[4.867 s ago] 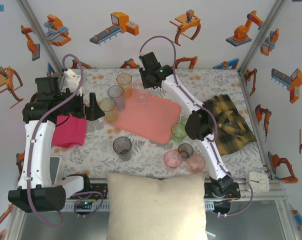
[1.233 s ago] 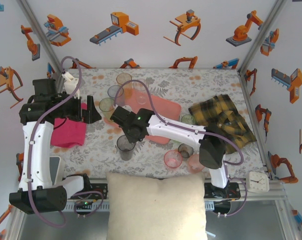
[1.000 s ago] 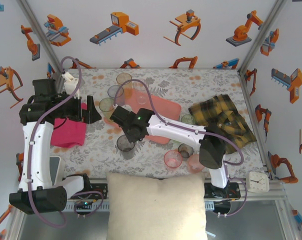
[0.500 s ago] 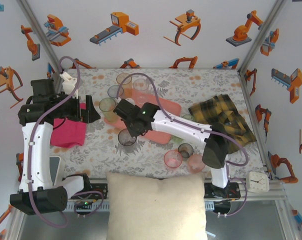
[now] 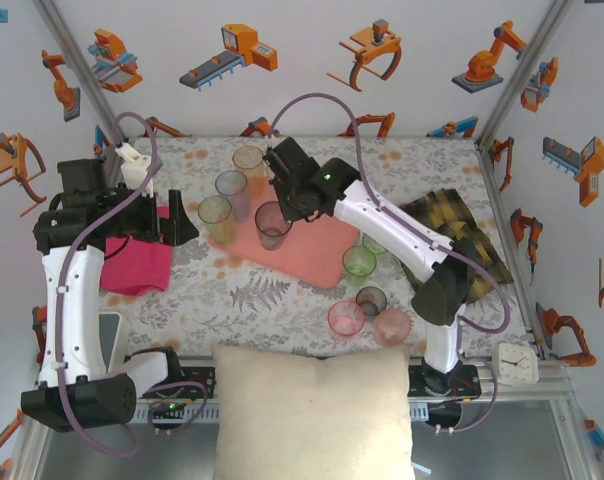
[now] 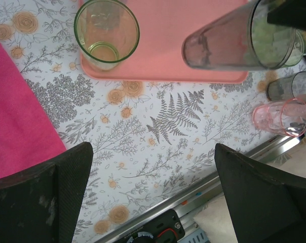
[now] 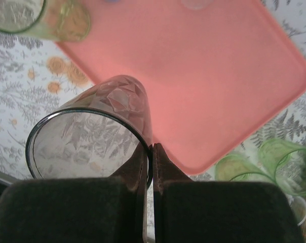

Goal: Place the glasses into the tray

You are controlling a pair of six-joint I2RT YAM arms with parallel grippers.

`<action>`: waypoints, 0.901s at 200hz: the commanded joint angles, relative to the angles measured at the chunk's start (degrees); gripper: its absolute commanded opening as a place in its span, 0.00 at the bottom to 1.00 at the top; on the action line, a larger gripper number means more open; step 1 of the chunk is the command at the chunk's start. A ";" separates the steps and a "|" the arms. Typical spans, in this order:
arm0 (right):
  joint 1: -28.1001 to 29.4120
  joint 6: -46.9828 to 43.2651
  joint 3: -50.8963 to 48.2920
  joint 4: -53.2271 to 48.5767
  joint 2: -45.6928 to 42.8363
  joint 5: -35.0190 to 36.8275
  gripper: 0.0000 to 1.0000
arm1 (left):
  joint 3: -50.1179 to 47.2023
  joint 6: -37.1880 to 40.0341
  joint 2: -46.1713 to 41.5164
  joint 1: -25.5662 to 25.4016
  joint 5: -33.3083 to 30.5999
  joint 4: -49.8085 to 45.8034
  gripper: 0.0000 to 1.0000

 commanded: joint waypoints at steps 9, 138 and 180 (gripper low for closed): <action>-1.87 -3.05 6.03 1.09 4.83 -0.30 0.04 | -0.51 -0.49 -1.50 0.51 1.17 0.42 0.97; -5.54 -3.53 15.45 4.05 16.38 -0.28 0.05 | -0.26 -1.33 -1.68 1.65 2.61 0.48 0.97; -6.15 -3.38 17.22 4.54 18.23 -0.09 0.05 | -0.56 -1.35 -2.04 2.01 2.97 0.40 0.97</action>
